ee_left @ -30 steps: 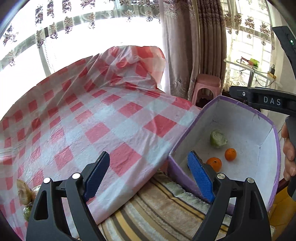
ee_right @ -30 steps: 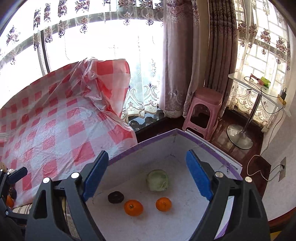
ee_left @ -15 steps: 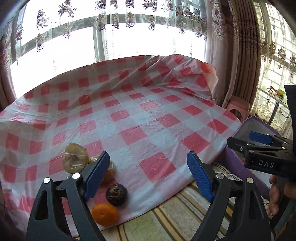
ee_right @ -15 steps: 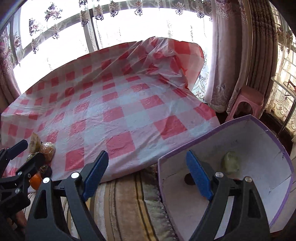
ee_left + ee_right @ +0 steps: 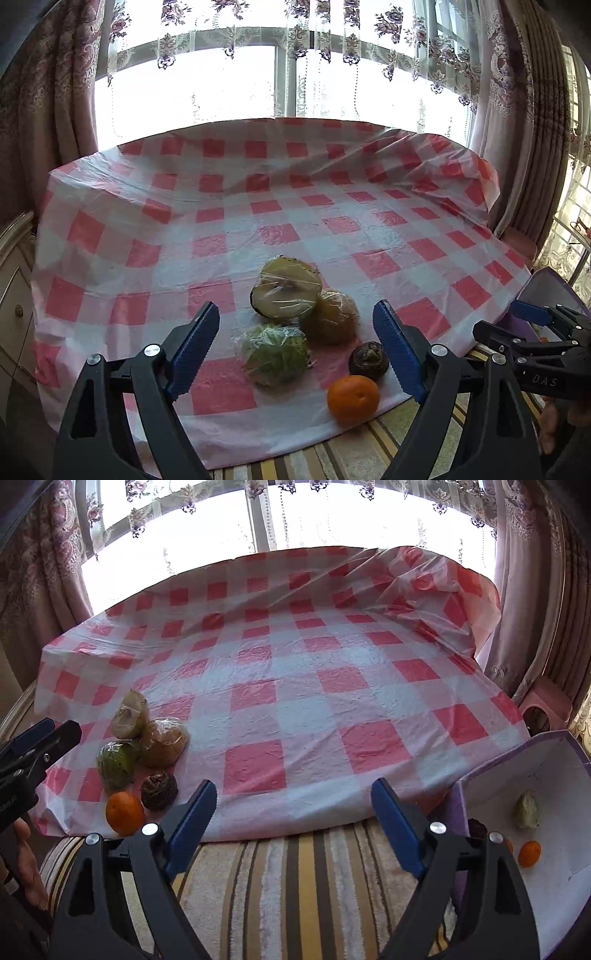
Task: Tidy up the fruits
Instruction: 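Withdraw both tools from the box back over the remaining fruit, then close the left tool on the plastic-wrapped yellow fruit half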
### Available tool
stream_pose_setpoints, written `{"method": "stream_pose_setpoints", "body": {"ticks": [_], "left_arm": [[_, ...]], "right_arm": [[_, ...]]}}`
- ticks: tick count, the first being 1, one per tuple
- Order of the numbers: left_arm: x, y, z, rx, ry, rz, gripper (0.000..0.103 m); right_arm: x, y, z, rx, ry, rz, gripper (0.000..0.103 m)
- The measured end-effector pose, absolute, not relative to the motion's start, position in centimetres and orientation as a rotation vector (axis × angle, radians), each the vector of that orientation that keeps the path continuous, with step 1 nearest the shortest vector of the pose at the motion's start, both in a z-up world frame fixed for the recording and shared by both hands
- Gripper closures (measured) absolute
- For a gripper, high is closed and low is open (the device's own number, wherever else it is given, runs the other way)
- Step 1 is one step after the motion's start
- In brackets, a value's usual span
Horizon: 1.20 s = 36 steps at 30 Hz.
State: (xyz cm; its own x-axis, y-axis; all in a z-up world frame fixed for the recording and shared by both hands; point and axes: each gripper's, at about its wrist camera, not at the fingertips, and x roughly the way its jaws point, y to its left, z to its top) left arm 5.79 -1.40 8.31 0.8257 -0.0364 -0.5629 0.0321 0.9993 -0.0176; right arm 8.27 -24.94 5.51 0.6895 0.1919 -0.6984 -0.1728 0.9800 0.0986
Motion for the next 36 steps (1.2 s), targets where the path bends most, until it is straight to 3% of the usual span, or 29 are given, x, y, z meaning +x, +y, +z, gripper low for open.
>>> {"method": "stream_pose_setpoints", "body": {"ticks": [18,21,28,32,36], "left_arm": [[11.7,0.8,5.4,0.003,0.695,-0.185,0.025],[13.1,0.4,4.8,0.016,0.713,-0.19,0.025],[14.8,-0.6,3.8,0.063,0.734,-0.211,0.025],[15.5,-0.4,3.2,0.054,0.757,-0.215,0.04],[15.3,-0.5,3.2,0.064,0.749,-0.223,0.044]], "right_arm": [[5.9,-13.9,5.0,-0.215,0.78,0.5,0.018],[6.3,-13.2,4.3,-0.227,0.807,0.515,0.026],[7.2,-12.4,3.1,-0.223,0.853,0.542,0.033],[7.5,-11.9,2.9,-0.222,0.862,0.558,0.035],[7.5,-11.5,2.6,-0.228,0.868,0.58,0.04]]}}
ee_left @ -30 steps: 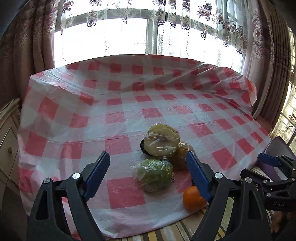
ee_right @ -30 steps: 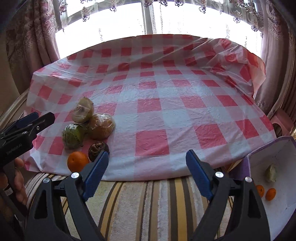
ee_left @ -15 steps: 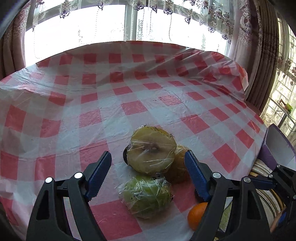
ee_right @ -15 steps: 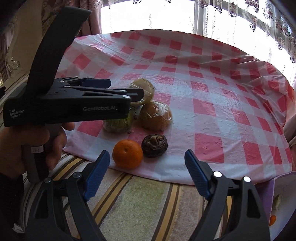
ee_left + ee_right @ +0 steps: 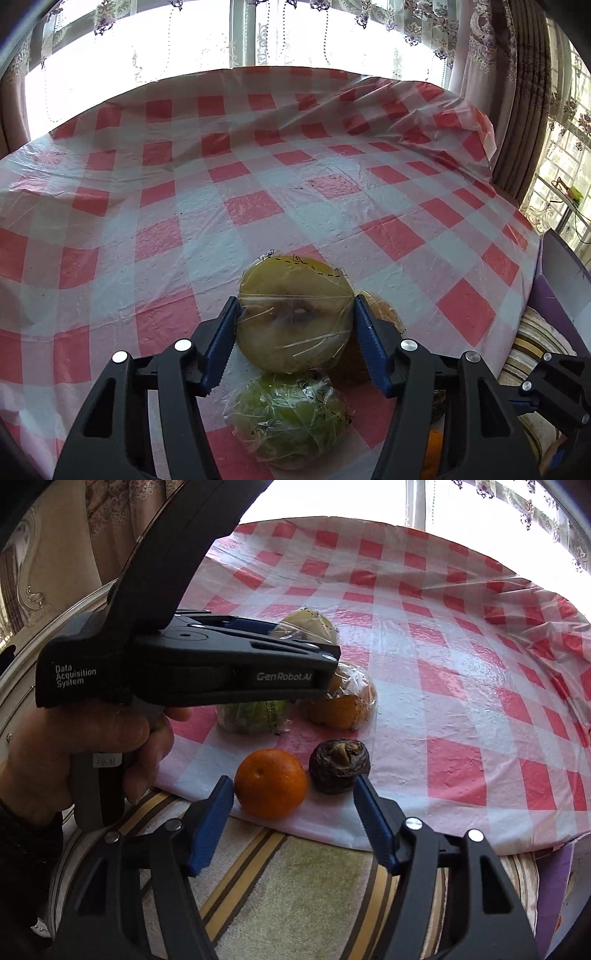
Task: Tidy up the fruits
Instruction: 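Close the left tool on the plastic-wrapped yellow fruit half, then move the right tool to the orange and close on it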
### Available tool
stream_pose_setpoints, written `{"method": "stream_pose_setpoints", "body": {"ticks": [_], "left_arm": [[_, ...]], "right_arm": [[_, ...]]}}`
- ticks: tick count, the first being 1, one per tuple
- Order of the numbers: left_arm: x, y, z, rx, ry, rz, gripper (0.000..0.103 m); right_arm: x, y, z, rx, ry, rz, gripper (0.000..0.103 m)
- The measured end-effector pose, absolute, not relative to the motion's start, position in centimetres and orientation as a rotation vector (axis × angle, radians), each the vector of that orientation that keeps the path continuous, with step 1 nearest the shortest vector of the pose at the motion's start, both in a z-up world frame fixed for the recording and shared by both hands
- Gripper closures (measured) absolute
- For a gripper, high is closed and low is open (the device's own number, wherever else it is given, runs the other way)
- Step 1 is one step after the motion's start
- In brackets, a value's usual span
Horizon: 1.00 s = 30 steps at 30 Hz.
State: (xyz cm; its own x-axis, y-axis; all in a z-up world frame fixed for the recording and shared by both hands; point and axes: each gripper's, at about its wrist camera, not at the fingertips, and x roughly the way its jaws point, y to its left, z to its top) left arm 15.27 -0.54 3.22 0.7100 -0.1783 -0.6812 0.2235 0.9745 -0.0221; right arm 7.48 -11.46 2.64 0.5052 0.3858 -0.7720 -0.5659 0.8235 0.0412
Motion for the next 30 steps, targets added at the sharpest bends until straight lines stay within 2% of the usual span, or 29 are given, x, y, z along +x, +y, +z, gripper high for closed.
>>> {"method": "stream_pose_setpoints", "body": {"ticks": [10,30], "left_arm": [[13.5,3.2,3.7,-0.079,0.69,-0.114,0.045],[9.0,4.9,5.0,-0.084,0.633,-0.001,0.045]], "right_arm": [[6.8,-10.4,2.3,-0.251,0.882,0.638,0.06],[6.7,-10.8,2.3,-0.214,0.875,0.636,0.065]]}}
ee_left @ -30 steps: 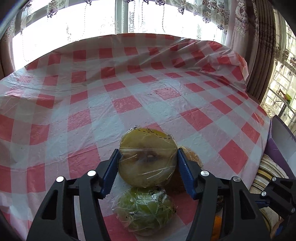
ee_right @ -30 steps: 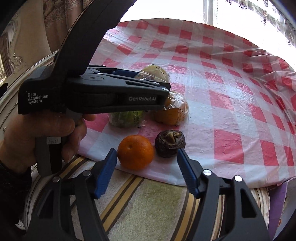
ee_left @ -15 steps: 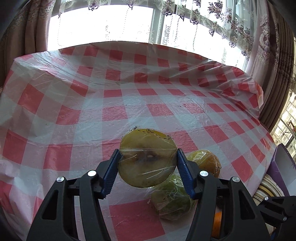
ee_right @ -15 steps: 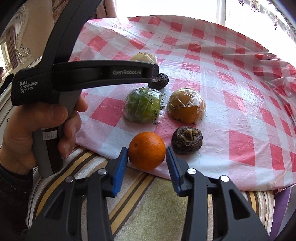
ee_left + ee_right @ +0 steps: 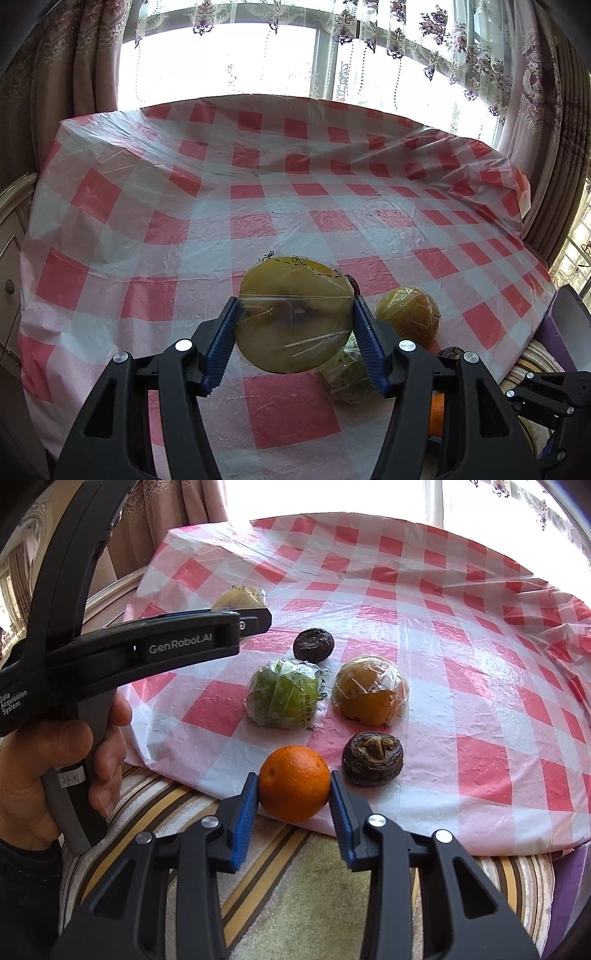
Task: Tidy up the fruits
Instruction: 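Move the right tool to the orange and close on it, then carry the wrapped fruit half and the orange into the white box with both tools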
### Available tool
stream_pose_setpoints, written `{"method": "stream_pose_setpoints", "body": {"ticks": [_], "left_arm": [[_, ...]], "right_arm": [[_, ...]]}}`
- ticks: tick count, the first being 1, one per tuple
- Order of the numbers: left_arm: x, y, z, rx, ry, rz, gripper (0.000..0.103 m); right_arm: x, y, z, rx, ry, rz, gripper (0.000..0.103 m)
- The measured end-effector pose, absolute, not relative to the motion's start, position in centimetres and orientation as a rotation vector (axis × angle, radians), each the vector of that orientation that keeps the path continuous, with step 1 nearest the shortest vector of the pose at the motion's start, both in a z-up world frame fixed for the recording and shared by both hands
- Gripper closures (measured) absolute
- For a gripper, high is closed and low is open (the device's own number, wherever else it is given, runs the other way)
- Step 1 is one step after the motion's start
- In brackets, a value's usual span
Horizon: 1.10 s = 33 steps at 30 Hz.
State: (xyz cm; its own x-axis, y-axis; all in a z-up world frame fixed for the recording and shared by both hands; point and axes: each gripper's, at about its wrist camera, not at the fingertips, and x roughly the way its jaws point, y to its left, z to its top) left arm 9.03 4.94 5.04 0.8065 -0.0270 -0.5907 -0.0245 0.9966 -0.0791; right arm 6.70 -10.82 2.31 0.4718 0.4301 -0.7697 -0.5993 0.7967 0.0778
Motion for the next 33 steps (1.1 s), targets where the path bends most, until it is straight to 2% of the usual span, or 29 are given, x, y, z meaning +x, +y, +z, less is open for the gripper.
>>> {"method": "stream_pose_setpoints", "body": {"ticks": [33], "left_arm": [[6.8,-2.9,6.9,0.079,0.68,-0.074,0.045]], "right_arm": [[6.8,-19.3,5.1,0.003,0.803,0.542,0.065]]}}
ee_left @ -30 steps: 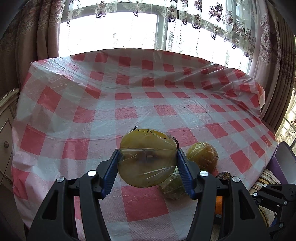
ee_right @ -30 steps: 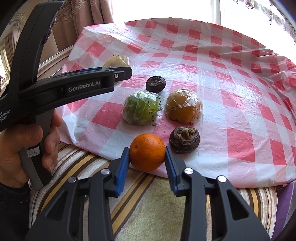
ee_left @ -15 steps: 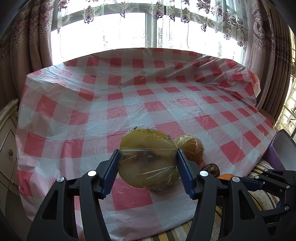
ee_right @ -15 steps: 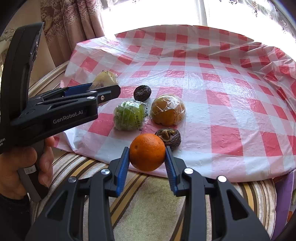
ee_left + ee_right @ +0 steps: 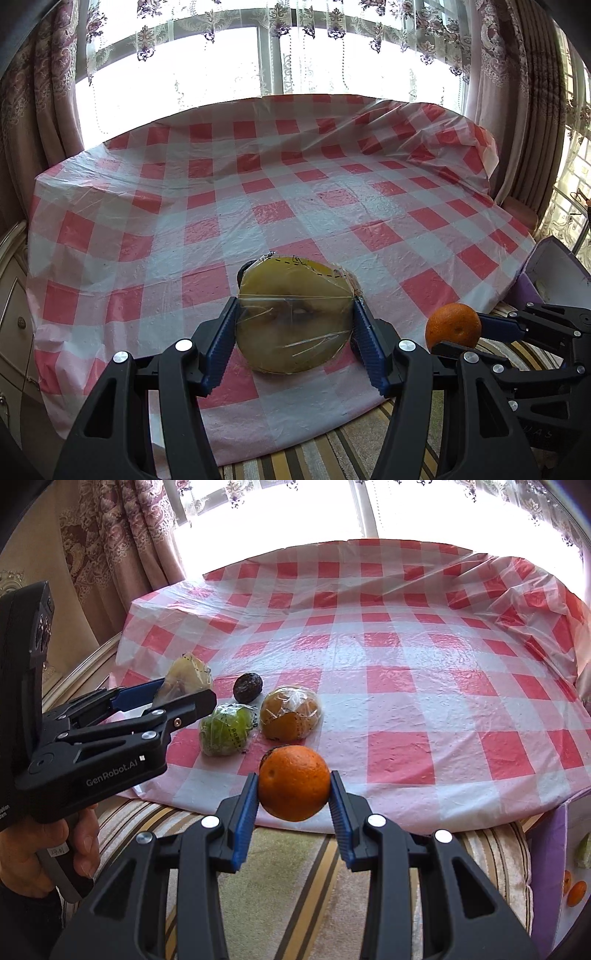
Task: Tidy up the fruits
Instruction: 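Carry the wrapped fruit half and the orange into the white box with both tools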
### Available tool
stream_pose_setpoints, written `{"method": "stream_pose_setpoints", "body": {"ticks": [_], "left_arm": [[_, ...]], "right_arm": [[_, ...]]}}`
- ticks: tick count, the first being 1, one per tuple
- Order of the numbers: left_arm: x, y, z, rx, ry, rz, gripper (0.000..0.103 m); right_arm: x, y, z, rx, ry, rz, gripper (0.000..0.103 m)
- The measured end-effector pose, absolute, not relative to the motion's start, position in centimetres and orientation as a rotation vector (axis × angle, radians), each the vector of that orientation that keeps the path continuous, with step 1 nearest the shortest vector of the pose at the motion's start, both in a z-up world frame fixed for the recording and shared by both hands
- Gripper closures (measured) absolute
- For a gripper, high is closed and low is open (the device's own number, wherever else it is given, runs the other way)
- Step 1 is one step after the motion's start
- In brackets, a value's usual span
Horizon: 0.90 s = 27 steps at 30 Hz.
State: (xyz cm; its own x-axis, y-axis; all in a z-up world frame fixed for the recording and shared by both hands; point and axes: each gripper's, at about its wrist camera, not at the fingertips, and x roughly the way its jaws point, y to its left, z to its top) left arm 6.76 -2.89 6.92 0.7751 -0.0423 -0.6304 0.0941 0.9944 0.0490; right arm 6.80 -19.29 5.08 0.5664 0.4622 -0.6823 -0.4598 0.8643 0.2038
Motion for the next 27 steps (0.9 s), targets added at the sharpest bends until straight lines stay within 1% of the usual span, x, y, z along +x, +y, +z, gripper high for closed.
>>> {"method": "stream_pose_setpoints", "body": {"ticks": [17,27], "left_arm": [[6.4,-10.2,7.0,0.16,0.7,-0.211,0.045],[6.4,-17.2,7.1,0.229,0.698,-0.36,0.045]], "right_arm": [[7.2,-29.4,5.9,0.072,0.776,0.35,0.065],[7.2,-37.4,6.0,0.065,0.765,0.159,0.065]]}}
